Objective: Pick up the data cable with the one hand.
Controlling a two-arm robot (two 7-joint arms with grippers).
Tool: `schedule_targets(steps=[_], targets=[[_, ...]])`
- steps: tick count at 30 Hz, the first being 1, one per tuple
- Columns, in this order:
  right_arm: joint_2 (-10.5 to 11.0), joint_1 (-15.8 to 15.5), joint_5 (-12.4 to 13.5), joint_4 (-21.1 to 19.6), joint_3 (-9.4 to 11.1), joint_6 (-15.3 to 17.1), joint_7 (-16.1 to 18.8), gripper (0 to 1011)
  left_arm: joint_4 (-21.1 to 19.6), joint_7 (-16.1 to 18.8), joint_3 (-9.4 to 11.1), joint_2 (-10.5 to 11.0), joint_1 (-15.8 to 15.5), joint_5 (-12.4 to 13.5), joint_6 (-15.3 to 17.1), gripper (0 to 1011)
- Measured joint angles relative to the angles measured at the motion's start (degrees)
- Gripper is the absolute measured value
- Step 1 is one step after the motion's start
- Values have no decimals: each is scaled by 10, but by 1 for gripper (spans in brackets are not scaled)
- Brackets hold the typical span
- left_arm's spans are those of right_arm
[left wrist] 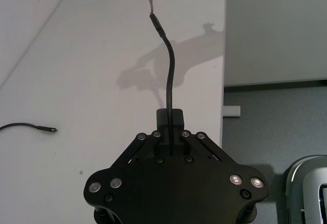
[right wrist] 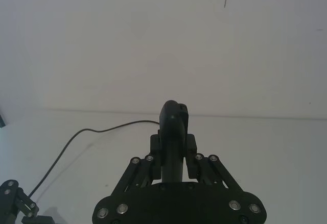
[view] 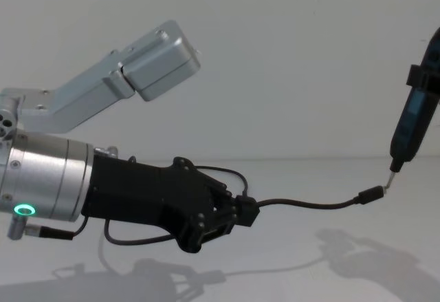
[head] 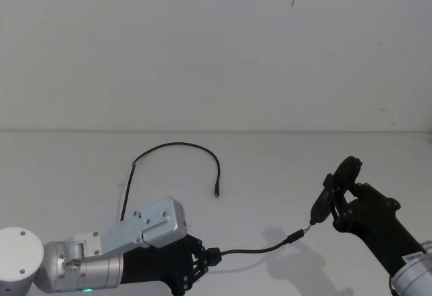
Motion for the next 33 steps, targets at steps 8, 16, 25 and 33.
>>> schedule_targets(steps=[8,16,25,33], targets=[[1,0,3,1,1,-2,0,263,0,0,0,0,0,0,0,41],[1,1,5,2,1,-4,1,263,0,0,0,0,0,0,0,41],[1,1,6,2,1,-4,1,263,0,0,0,0,0,0,0,40],[1,1,6,3,1,-5,1,263,0,0,0,0,0,0,0,40]])
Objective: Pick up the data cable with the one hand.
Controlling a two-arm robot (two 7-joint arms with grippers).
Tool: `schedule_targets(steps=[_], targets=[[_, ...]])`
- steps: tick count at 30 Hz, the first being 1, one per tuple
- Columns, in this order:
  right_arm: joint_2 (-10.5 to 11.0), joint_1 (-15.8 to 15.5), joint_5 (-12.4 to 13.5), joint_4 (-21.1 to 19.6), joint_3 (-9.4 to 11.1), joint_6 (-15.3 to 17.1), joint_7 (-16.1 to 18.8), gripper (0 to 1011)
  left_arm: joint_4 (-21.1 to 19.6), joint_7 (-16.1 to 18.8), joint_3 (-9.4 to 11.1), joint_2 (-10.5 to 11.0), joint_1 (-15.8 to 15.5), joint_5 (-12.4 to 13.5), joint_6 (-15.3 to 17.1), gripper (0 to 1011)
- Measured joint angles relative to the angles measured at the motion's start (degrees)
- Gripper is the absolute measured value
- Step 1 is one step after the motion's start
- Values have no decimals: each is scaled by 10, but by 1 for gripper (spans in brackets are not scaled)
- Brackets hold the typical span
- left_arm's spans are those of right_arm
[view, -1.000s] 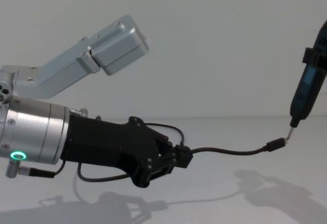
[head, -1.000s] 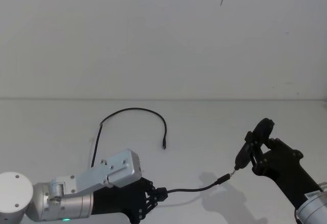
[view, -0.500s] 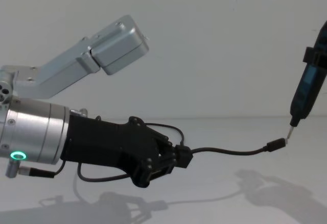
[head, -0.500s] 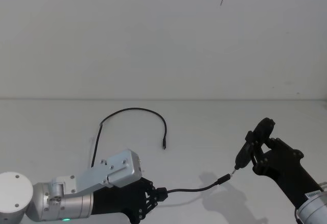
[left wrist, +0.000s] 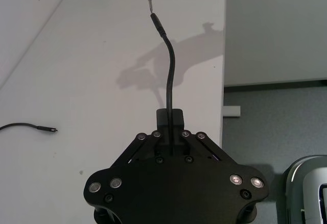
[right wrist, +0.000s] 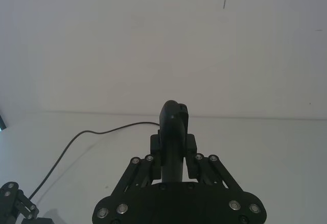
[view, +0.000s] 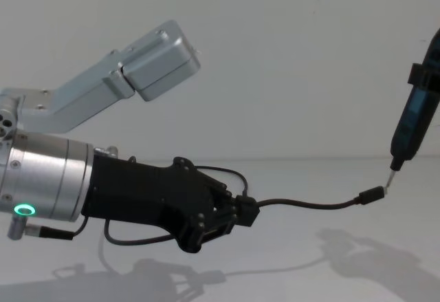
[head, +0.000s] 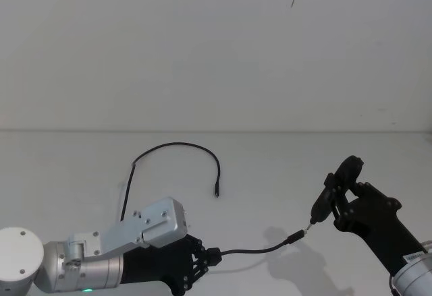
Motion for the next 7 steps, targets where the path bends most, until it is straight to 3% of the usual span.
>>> schedule_targets(steps=[7], targets=[[0,0,0,0,0,0,0,263,0,0,0,0,0,0,0,41]])
